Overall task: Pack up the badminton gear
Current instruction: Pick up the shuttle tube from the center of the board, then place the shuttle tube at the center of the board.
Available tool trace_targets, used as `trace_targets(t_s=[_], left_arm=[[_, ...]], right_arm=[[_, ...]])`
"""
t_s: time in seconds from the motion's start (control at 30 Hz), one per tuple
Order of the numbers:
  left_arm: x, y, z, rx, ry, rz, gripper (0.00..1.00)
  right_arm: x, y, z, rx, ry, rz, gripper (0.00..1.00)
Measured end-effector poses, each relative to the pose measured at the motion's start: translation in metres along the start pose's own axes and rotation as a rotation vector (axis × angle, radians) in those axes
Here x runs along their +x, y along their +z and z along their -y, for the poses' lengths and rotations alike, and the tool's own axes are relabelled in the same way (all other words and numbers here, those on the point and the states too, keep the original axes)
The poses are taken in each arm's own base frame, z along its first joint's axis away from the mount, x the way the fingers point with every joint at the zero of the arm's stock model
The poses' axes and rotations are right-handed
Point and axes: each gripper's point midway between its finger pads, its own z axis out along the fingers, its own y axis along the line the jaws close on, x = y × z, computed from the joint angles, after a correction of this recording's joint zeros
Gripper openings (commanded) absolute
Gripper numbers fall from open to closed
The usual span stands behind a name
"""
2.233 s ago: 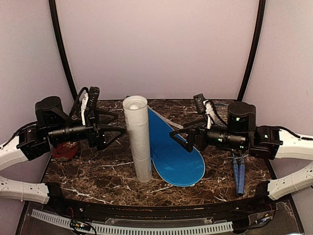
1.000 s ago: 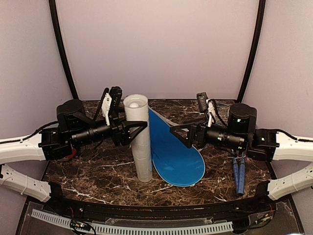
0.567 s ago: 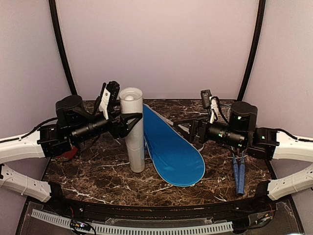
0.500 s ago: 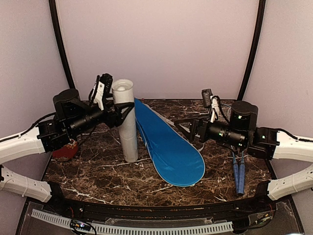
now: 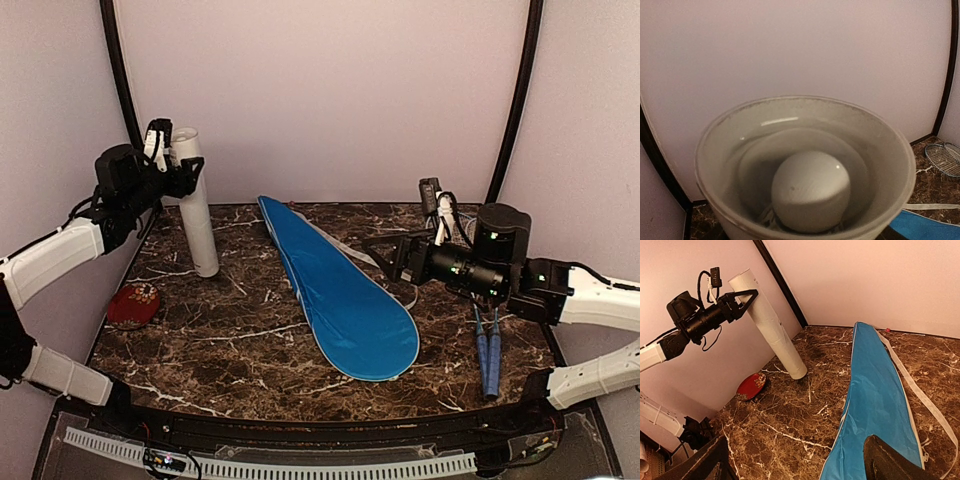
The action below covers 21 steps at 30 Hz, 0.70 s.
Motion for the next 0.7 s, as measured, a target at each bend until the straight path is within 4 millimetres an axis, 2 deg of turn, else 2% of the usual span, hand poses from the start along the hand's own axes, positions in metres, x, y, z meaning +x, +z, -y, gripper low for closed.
trace_targets(t_s=[0.13,0.3,0.43,0.57,0.7], left_arm=[[-0.005,0.018,-0.036,-0.036,-0.005,0.015,0.71],[-0.003,0.029,-0.055,-0.031,-0.022,0.032,0.71],[0.01,0.038,-0.065,-0.019,-0.039,0.02,0.73],[0.011,0.041,-0.066,-0.006,-0.045,0.029,0.75],[0.01,0.041,-0.066,-0.005,-0.04,0.033,0.86]], right_arm=[[0.0,0.0,0.004,0.019,0.0,0.001,0.94],[0.001,-0.001,0.01,0.041,0.0,-0.004,0.94],[0.001,-0.001,0.014,0.057,0.001,-0.006,0.94],[0.002,-0.002,0.016,0.065,0.006,-0.006,0.94],[0.004,-0.002,0.017,0.067,0.013,-0.009,0.94]])
